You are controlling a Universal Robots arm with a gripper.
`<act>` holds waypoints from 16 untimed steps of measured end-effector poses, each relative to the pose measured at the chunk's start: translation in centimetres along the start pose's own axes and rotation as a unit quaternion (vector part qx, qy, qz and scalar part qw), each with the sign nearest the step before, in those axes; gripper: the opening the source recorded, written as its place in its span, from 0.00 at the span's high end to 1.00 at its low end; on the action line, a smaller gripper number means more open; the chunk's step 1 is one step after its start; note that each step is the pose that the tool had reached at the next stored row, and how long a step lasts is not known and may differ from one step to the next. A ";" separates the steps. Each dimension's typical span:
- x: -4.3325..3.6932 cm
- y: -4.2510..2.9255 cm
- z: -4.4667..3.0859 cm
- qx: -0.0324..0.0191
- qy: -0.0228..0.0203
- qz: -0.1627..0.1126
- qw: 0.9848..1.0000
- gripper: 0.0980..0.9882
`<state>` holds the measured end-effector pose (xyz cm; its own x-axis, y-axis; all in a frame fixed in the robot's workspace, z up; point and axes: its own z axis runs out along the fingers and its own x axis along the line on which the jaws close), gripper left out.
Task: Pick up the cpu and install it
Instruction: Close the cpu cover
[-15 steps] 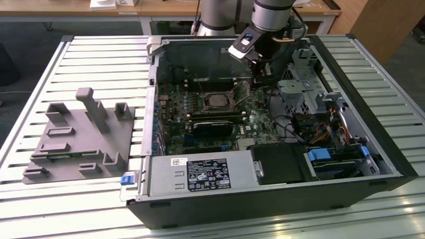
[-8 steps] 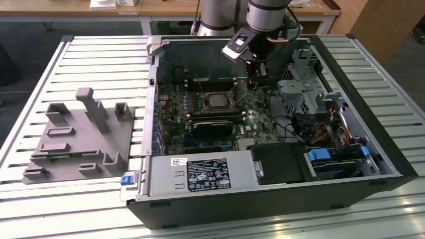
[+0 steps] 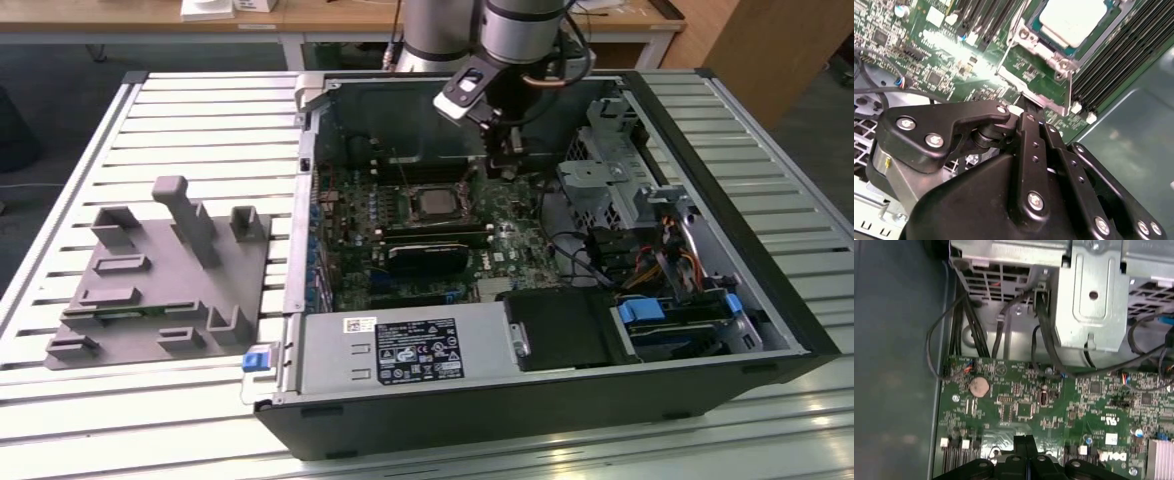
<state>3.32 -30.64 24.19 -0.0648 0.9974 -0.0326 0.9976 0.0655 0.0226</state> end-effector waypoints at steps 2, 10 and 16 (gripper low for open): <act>0.03 -0.45 0.03 0.000 0.000 0.000 1.000 0.99; 0.13 -1.90 0.18 0.000 0.000 0.000 1.000 0.99; 0.17 -2.50 0.35 0.000 0.000 0.000 1.000 0.99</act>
<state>0.82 -30.64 23.78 -0.0647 0.9974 -0.0327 0.9976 0.0655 0.0225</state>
